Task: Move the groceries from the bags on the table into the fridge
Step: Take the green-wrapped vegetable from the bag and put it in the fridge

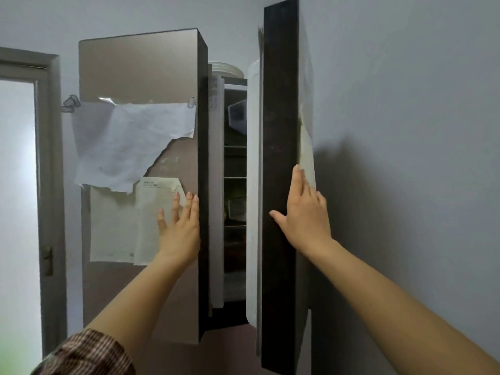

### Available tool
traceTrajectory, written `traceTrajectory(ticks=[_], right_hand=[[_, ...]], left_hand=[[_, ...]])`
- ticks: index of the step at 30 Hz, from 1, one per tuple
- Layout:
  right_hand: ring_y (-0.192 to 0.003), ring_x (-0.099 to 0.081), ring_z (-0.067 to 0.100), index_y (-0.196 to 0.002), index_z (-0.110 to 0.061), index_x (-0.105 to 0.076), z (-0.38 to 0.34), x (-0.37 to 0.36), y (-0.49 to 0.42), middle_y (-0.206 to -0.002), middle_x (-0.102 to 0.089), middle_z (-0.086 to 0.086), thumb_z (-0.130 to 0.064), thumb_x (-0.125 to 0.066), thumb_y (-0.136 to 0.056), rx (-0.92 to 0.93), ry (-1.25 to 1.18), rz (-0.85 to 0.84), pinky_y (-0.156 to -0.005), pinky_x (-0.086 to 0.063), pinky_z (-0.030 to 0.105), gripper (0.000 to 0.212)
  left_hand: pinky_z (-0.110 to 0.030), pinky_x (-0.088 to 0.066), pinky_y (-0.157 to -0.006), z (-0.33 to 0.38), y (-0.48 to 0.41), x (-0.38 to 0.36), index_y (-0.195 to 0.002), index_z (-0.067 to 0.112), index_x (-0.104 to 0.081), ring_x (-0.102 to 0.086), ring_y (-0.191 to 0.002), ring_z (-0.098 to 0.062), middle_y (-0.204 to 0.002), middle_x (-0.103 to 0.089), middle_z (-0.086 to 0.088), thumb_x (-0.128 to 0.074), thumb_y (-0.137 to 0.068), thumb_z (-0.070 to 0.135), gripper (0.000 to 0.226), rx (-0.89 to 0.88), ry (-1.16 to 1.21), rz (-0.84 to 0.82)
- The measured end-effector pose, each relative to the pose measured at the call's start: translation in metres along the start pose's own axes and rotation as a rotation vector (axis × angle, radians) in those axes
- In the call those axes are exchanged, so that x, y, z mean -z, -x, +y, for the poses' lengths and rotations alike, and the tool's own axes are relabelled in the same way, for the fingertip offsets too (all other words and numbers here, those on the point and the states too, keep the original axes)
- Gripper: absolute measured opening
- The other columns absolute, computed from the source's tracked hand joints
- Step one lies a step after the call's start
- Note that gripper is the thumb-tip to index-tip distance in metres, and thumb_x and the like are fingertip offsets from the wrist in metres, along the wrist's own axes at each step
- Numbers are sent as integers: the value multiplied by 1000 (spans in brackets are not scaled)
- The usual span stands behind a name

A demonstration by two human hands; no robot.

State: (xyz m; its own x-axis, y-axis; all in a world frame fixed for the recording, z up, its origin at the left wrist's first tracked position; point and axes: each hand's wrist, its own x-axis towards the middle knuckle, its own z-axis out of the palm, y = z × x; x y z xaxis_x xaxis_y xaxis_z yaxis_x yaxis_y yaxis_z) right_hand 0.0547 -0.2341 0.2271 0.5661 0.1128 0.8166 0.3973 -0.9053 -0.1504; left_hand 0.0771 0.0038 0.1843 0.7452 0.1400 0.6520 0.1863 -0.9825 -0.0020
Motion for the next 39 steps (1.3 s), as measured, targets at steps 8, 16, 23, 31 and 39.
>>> traceTrajectory(ticks=[8,16,23,31,39], right_hand=[[-146,-20,19,-154,-14,1,-27,-37,-15,-162,-8,3,-39,-58,-93,98,-60,-43,-117,-22,38,88],[-148,-15,22,-154,-12,-5,-54,-83,-38,-162,-5,7,-36,-52,-97,157,-28,-84,-116,-20,31,77],[-149,-10,22,-153,-12,-1,-59,-100,-51,-162,1,9,-40,-50,-97,207,59,-140,-116,-23,35,80],[-149,-6,23,-153,-8,-1,-50,-138,-74,-162,4,11,-40,-51,-96,346,290,-216,-116,-24,42,82],[-148,-10,28,-154,-14,-4,-33,-147,-74,-163,2,6,-47,-52,-92,403,272,-154,-113,-25,44,85]], left_hand=[[-47,5,-117,-8,-35,-39,-150,9,15,25,-143,-31,-157,25,-9,-41,-95,10,79,-151,-132,-71],[-41,3,-117,-25,-45,-66,-148,10,20,23,-143,-27,-153,31,-9,-45,-97,16,83,-249,-164,33],[-42,8,-113,-30,-47,-77,-144,14,25,23,-143,-27,-153,32,-7,-46,-97,20,86,-277,-99,132],[-49,-5,-114,-31,-51,-88,-153,11,-9,15,-145,-38,-156,16,-22,-69,-73,1,100,-264,-23,227],[-46,7,-117,-16,-43,-82,-146,14,25,28,-140,-37,-142,41,-17,-38,-92,-3,85,-183,-14,96]])
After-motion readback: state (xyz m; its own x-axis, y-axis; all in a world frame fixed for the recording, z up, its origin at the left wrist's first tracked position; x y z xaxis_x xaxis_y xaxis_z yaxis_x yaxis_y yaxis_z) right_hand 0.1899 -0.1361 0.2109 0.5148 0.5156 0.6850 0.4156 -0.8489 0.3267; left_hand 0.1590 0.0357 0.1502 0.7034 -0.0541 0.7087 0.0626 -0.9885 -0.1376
